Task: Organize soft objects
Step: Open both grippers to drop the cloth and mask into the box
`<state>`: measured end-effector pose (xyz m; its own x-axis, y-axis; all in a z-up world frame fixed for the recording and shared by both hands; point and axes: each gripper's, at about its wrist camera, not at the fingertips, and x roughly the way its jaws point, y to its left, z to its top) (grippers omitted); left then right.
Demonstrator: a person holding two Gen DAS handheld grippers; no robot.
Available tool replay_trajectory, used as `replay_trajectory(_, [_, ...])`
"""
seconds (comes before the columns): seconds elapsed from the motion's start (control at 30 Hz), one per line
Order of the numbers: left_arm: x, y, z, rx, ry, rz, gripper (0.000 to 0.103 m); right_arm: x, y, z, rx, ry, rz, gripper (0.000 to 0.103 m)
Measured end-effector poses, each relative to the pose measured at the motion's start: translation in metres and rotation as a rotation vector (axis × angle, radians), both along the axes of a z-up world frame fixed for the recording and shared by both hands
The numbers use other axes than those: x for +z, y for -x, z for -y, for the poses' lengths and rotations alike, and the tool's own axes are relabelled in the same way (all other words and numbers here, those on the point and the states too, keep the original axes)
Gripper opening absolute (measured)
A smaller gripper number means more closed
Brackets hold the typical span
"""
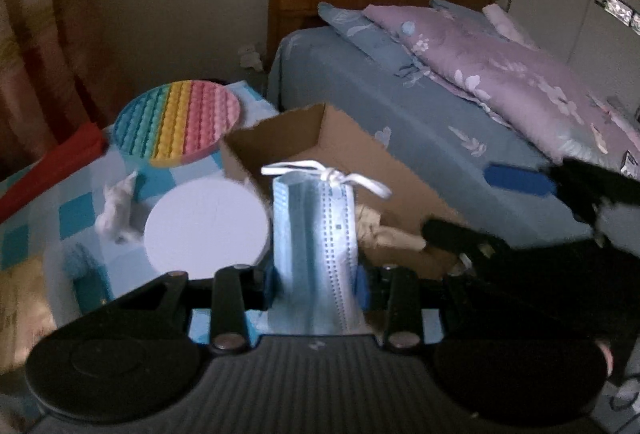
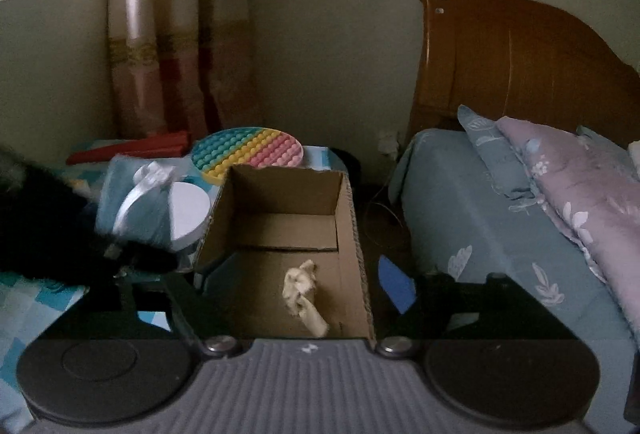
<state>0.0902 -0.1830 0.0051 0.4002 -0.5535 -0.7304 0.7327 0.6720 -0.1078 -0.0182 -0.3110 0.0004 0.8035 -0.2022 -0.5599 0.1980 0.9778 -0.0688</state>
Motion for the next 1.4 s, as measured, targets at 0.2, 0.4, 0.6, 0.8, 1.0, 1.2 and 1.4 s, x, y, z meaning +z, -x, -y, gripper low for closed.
replay_trajectory(0.2, [0.008, -0.019, 0.029, -0.035, 0.047, -0.086, 0.035, 0.006, 0.021, 0.008, -0.009, -0.009, -0.007, 0.086])
replay_trajectory(0.4, [-0.006, -0.032, 0.068, -0.048, -0.007, -0.114, 0.038, 0.002, 0.030, 0.003, 0.026, -0.061, -0.045, 0.086])
replay_trajectory(0.6, [-0.010, -0.041, 0.077, -0.007, -0.013, -0.082, 0.086, 0.000, 0.028, -0.009, 0.065, -0.060, -0.062, 0.086])
replay_trajectory(0.8, [0.005, -0.033, 0.056, 0.011, 0.010, -0.057, 0.090, 0.000, 0.026, -0.017, 0.102, -0.068, -0.055, 0.090])
replay_trajectory(1.0, [0.024, -0.014, 0.023, 0.045, 0.015, 0.001, 0.092, -0.003, 0.017, -0.029, 0.171, -0.117, -0.068, 0.099])
replay_trajectory(1.2, [0.040, -0.003, -0.015, 0.108, 0.018, 0.071, 0.093, -0.001, 0.008, -0.042, 0.209, -0.218, -0.128, 0.103])
replay_trajectory(1.4, [0.046, 0.010, -0.048, 0.144, 0.027, 0.091, 0.093, 0.004, 0.005, -0.053, 0.188, -0.205, -0.132, 0.103])
